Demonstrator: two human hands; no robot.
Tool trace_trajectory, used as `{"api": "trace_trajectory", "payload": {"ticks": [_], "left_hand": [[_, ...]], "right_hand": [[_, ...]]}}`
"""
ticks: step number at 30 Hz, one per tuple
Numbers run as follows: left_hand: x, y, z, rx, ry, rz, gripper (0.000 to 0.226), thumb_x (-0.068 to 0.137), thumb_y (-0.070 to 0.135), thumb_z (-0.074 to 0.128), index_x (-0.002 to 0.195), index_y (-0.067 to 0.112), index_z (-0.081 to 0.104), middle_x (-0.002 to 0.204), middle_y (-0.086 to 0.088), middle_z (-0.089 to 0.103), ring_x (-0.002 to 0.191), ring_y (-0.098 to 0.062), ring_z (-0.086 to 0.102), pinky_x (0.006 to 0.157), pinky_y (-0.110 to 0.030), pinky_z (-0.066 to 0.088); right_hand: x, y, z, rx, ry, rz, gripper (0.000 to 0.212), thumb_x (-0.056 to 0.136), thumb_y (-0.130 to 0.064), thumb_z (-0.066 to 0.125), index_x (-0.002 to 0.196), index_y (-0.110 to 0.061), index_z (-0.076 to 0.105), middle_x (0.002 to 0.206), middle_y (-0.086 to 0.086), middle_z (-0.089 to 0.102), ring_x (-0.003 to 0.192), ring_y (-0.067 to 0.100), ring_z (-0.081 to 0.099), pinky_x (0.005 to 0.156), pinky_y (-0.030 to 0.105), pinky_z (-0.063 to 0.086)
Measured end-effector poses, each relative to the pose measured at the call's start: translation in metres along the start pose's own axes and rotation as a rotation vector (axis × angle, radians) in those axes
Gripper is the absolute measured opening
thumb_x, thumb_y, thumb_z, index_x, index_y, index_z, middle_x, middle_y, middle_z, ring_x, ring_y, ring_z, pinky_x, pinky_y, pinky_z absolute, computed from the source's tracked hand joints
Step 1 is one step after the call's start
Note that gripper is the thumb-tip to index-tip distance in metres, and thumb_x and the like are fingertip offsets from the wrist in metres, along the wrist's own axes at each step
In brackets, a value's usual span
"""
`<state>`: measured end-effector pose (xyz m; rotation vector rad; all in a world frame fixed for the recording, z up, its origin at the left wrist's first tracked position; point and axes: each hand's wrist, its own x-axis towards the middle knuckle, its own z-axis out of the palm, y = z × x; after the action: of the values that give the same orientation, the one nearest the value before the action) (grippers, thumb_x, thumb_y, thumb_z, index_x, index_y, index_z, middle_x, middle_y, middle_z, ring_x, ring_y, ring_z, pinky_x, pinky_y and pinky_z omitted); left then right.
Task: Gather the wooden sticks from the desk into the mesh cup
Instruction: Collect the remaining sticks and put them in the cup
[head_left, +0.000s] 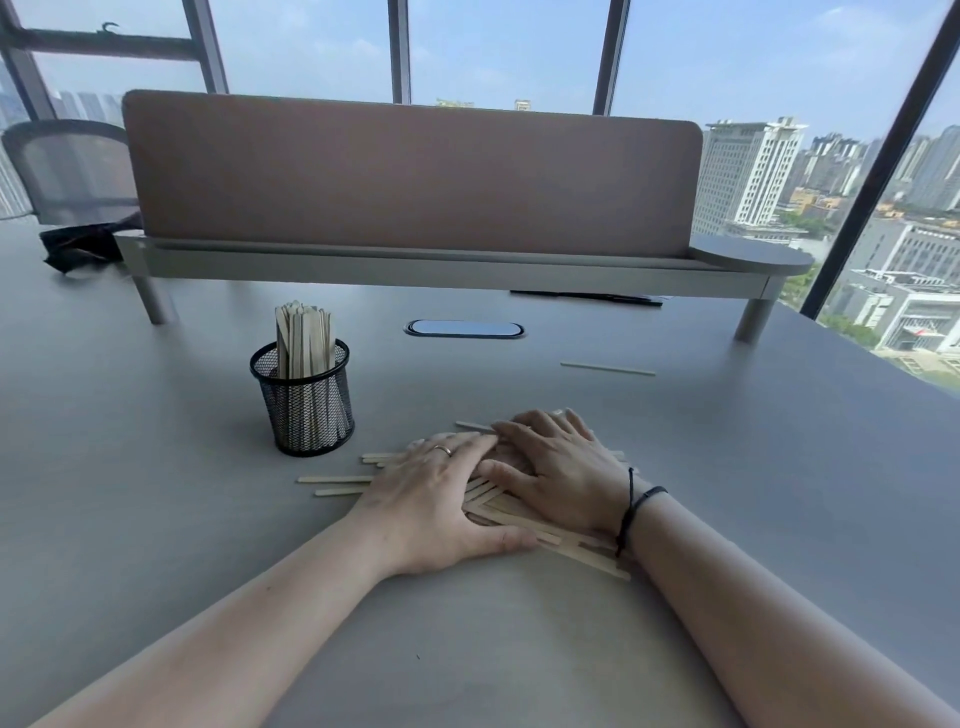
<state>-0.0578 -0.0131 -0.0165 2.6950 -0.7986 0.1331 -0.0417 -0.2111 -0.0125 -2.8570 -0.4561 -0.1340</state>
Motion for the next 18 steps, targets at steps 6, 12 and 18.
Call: {"api": "trace_trajectory", "payload": {"ticks": [6, 12, 18], "left_hand": [[-0.001, -0.001, 0.002, 0.013, 0.026, -0.013, 0.106, 0.068, 0.092, 0.048, 0.154, 0.034, 0.028, 0.157, 0.015, 0.037, 0.145, -0.008, 0.028, 0.116, -0.029, 0.021], [0.001, -0.006, 0.004, 0.070, 0.047, -0.035, 0.104, 0.064, 0.090, 0.033, 0.151, 0.033, 0.035, 0.150, 0.014, 0.046, 0.136, -0.013, 0.037, 0.109, -0.031, 0.031], [0.006, -0.011, 0.007, 0.058, 0.047, -0.073, 0.109, 0.061, 0.093, 0.030, 0.149, 0.031, 0.041, 0.144, 0.008, 0.047, 0.131, -0.016, 0.039, 0.110, -0.032, 0.030]], "right_hand": [[-0.016, -0.005, -0.011, 0.239, 0.007, -0.004, 0.076, 0.075, -0.087, 0.033, 0.130, -0.042, 0.058, 0.115, -0.010, 0.052, 0.114, 0.011, 0.051, 0.102, 0.027, 0.038], [-0.031, -0.002, -0.015, 0.066, -0.142, -0.036, 0.123, 0.051, -0.096, 0.050, 0.155, -0.038, 0.017, 0.147, -0.014, 0.035, 0.140, 0.010, 0.031, 0.106, 0.030, 0.029], [-0.026, -0.010, -0.007, 0.035, -0.063, -0.052, 0.133, 0.045, -0.102, 0.040, 0.155, -0.030, 0.021, 0.141, -0.010, 0.039, 0.135, 0.014, 0.033, 0.115, 0.037, 0.030]]}}
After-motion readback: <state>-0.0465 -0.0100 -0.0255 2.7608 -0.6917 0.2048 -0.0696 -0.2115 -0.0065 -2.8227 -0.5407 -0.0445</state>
